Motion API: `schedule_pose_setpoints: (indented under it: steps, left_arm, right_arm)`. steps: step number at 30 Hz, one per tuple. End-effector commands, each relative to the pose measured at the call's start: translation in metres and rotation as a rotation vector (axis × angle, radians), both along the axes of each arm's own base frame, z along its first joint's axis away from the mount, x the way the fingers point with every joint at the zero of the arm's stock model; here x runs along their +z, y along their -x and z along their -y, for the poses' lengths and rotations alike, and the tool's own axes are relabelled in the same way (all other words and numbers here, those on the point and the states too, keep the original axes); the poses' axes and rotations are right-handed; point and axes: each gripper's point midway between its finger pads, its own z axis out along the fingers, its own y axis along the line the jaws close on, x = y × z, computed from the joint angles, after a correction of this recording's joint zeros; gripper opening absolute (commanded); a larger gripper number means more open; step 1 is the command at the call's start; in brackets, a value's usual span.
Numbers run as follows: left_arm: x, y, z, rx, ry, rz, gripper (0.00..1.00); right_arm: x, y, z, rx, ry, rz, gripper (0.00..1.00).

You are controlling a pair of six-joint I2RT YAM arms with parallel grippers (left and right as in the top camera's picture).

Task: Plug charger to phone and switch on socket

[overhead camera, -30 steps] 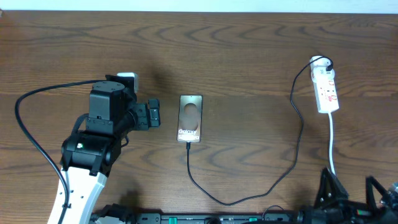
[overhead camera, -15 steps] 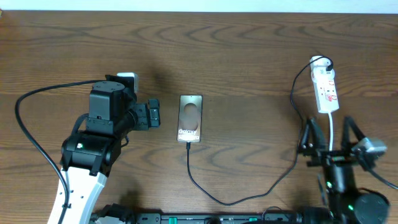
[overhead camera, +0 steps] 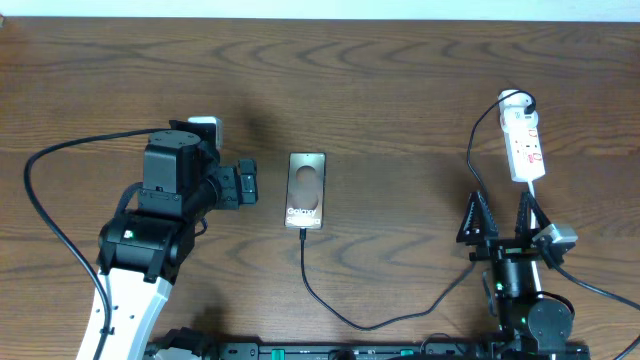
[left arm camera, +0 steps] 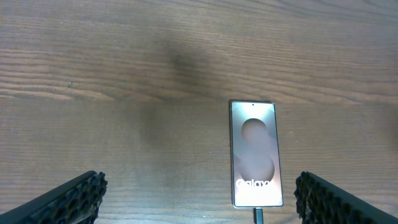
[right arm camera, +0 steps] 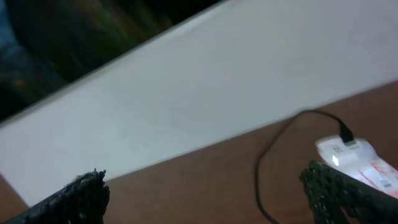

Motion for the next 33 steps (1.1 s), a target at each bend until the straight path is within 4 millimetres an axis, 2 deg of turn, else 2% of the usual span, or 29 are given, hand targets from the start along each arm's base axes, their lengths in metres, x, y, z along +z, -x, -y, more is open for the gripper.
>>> schedule_pose_setpoints:
  steps: [1,10,19,33]
  left_arm:
    - [0.0,-0.001,-0.002,0.014,-0.003,-0.002,0.99]
    - [0.0,0.0,-0.002,0.014,-0.003,-0.002,0.99]
    - [0.0,0.0,-0.002,0.014,-0.003,-0.002,0.99]
    - [0.0,-0.001,-0.002,0.014,-0.003,-0.002,0.99]
  right_arm:
    - [-0.017,-0.002,0.009,-0.046,-0.016,-0.054,0.99]
    - [-0.06,-0.003,0.02,-0.103,-0.007,-0.23,0.99]
    - [-0.06,-0.003,0.019,-0.102,0.155,-0.224,0.99]
    - [-0.06,-0.003,0.028,-0.138,0.154,-0.225,0.99]
